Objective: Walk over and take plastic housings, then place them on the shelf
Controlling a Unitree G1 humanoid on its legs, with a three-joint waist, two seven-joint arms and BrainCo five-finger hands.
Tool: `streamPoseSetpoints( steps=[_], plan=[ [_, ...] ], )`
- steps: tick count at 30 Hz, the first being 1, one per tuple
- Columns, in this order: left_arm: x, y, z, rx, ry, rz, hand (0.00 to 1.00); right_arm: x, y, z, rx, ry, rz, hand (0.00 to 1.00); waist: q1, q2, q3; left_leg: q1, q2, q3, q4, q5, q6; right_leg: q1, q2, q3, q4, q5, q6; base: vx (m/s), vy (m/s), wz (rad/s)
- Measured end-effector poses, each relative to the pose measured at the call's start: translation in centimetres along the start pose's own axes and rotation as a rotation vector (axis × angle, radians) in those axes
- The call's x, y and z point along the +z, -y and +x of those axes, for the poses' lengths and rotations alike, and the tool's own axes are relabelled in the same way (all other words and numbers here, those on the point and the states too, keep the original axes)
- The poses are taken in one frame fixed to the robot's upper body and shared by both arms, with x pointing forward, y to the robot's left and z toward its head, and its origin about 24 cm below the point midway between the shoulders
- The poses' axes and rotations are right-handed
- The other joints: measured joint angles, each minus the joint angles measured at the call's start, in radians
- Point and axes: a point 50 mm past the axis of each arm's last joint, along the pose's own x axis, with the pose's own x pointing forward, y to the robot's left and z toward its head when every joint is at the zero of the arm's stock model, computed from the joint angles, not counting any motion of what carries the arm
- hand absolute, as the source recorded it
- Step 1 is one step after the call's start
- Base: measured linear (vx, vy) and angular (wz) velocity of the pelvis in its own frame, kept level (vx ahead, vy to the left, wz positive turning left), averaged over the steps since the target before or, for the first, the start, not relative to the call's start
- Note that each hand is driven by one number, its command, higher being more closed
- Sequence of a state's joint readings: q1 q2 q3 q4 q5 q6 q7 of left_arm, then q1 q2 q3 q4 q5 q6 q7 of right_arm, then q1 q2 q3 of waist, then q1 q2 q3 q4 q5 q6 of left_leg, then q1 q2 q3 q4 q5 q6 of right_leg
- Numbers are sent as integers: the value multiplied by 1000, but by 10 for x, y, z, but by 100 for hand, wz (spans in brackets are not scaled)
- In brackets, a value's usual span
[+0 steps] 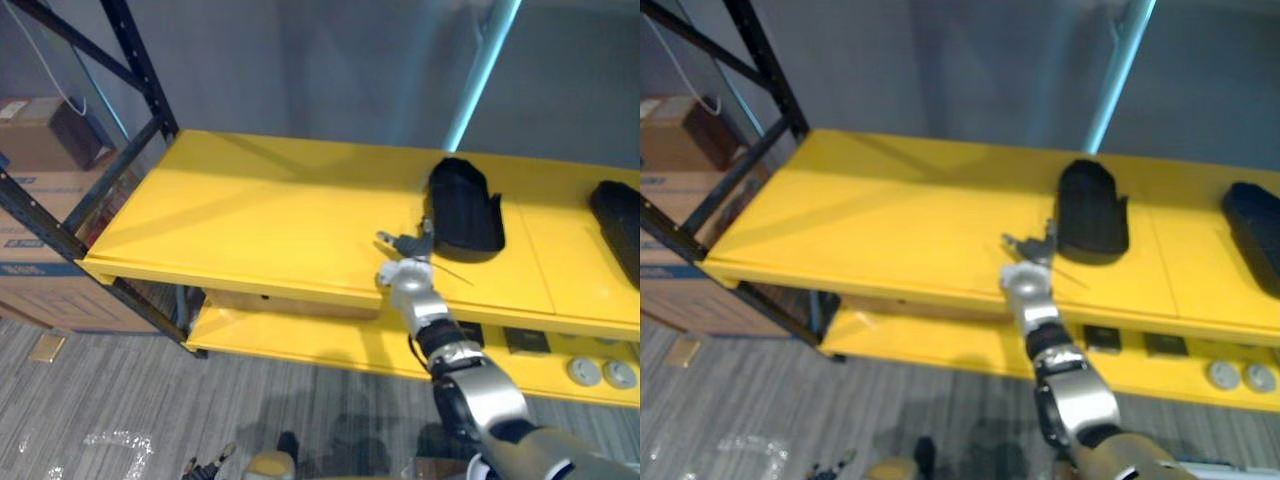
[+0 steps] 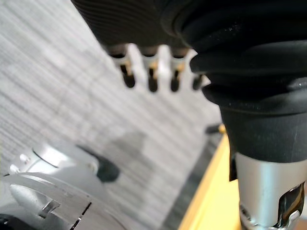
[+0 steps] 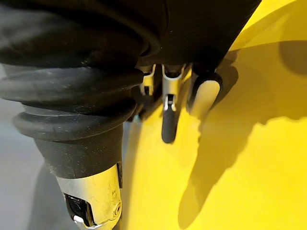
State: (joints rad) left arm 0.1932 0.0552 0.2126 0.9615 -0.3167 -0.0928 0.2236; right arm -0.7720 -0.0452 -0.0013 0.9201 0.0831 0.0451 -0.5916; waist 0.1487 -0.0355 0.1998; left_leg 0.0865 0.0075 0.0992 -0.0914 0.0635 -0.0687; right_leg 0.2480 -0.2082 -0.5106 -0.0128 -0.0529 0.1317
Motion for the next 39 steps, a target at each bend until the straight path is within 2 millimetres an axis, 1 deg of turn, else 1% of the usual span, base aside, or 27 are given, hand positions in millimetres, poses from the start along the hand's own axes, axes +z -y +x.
streamPoseSetpoints(
  steps=[7, 11, 16, 21, 25, 27, 30, 32, 34, 35, 37, 38, 39],
  plan=[
    [1, 0, 0, -5, 2, 14, 0, -1, 14, 7, -31, -7, 12, 0, -2, 0, 1, 1, 0, 3, 0, 0, 0, -1, 0, 4, 0, 0, 0, 0, 0, 0],
    [3, 0, 1, -13, 9, 36, 0, 2, 12, 8, 30, 29, 31, 0, -10, -5, 14, 2, 1, 7, 0, 0, 0, -1, 2, 10, 0, 1, 1, 0, 0, -3],
    [2, -1, 1, -12, 4, 41, 0, 6, 2, 4, 185, 107, 36, 0, -24, -8, 18, 5, 1, 14, 0, -1, -2, -3, 1, 17, 0, 5, 8, 4, -1, -4],
    [4, -2, 1, -13, 11, 47, 0, 12, -17, -7, 382, 201, -2, 0, -24, -8, 18, 6, 7, 17, 0, -3, -5, -3, 2, 18, -2, 5, 8, 3, 0, -1],
    [5, -2, 1, -17, 18, 51, 0, 14, -25, -20, 476, 267, -1, 0, -26, -8, 18, 6, 8, 19, 0, -7, -2, -4, 2, 20, -2, 5, 9, 0, 0, 0],
    [6, -2, 1, -15, 20, 43, 0, 19, -25, -26, 485, 307, 28, 0, -27, -8, 18, 5, 8, 21, 0, -10, -1, -5, 1, 22, -3, 6, 10, 9, 2, -2],
    [7, -2, 1, -14, 26, 37, 0, 28, -18, -37, 478, 387, 86, 0, -38, -9, 18, 5, 8, 26, 0, -12, -2, -8, 1, 28, -4, 7, 11, 19, 2, -4],
    [8, -2, 1, -14, 34, 30, 0, 33, -13, -39, 436, 416, 114, 0, -50, -9, 18, 5, 8, 30, 0, -12, -2, -11, 1, 33, -3, 8, 13, 13, 1, -10],
    [9, -1, 1, -13, 43, 39, 0, 43, 6, -37, 318, 456, 184, 0, -56, -9, 18, 6, 11, 52, 0, -12, -3, -23, 2, 56, -2, 11, 17, 10, 6, -23],
    [9, -1, 1, -13, 43, 39, 0, 45, 13, -36, 274, 464, 195, 0, -60, -10, 18, 7, 11, 53, 0, -12, -3, -22, 3, 56, -1, 11, 17, 5, -1, -14],
    [9, -2, 0, -9, 42, 38, 0, 46, 41, -27, 115, 470, 236, 0, -68, -11, 16, 18, 12, 63, 0, -14, -5, -20, 4, 70, 2, 11, 17, -8, 2, -14],
    [8, -2, 0, -8, 42, 38, 0, 46, 46, -25, 81, 468, 242, 0, -71, -13, 16, 18, 12, 65, 0, -14, -5, -22, 4, 72, 2, 12, 17, -17, 7, -13],
    [8, -3, 0, -5, 42, 38, 0, 46, 57, -21, 27, 466, 246, 0, -80, -14, 15, 18, 14, 67, 0, -14, -5, -24, 5, 74, 2, 13, 18, -17, 2, -7]
  ],
)
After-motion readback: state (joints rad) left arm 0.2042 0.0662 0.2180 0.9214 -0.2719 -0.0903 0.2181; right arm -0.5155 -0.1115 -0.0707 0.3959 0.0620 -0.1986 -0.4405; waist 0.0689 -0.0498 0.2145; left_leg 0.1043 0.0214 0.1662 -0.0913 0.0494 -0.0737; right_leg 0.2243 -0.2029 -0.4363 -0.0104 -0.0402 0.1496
